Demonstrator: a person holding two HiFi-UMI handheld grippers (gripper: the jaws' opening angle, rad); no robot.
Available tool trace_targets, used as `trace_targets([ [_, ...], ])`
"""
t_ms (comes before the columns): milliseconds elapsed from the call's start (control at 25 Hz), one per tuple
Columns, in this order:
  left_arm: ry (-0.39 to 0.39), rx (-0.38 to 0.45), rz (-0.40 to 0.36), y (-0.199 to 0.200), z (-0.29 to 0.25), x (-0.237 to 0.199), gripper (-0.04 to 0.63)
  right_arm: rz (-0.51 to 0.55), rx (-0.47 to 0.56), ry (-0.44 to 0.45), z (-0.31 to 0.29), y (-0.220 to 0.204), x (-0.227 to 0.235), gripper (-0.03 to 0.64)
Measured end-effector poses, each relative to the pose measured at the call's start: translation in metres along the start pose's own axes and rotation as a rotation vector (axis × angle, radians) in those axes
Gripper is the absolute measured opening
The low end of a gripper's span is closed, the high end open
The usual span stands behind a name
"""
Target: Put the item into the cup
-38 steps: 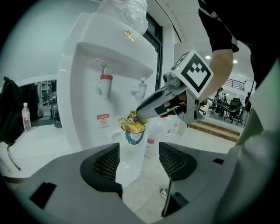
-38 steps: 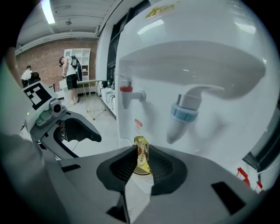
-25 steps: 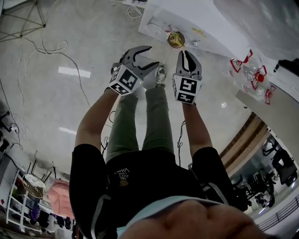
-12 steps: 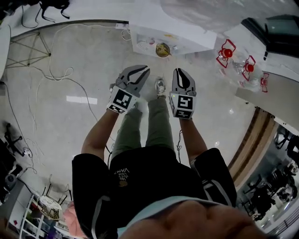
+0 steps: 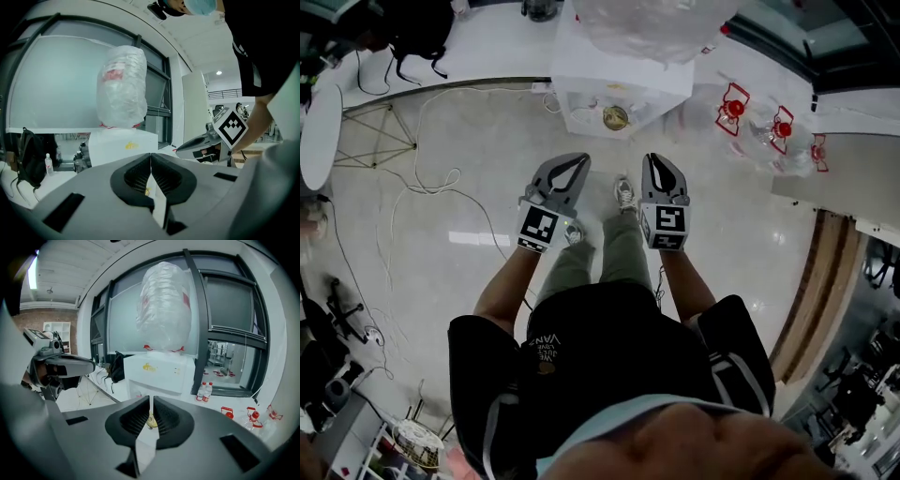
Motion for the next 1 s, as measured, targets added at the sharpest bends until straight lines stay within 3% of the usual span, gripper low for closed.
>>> trace_targets([
  [480, 0.04, 0.056, -0.008, 0.081, 0.052, 0.022, 0.02, 0.01, 0.071, 0.017, 0.069, 0.065, -0.01, 0.055],
  [680, 0.068, 0.128, -0.005, 0.116, 0.071, 0.034, 0.02, 0.02, 0.102, 0.014, 0.093, 0.09, -0.016, 0.055],
  [1000, 0.103, 0.16, -0.015, 0.146, 0.104, 0.043, 0.02, 0.013, 0.168, 0.024, 0.119, 0.123, -0.025, 0.054],
])
Point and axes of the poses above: the fingertips, and each gripper's own axes: z backward along the fingers, x to its right, y out of its top, the point moved 9 cm from there along z, backward along the fingers, and after that the axes turned 10 degrees about x, right-handed, at the moved point
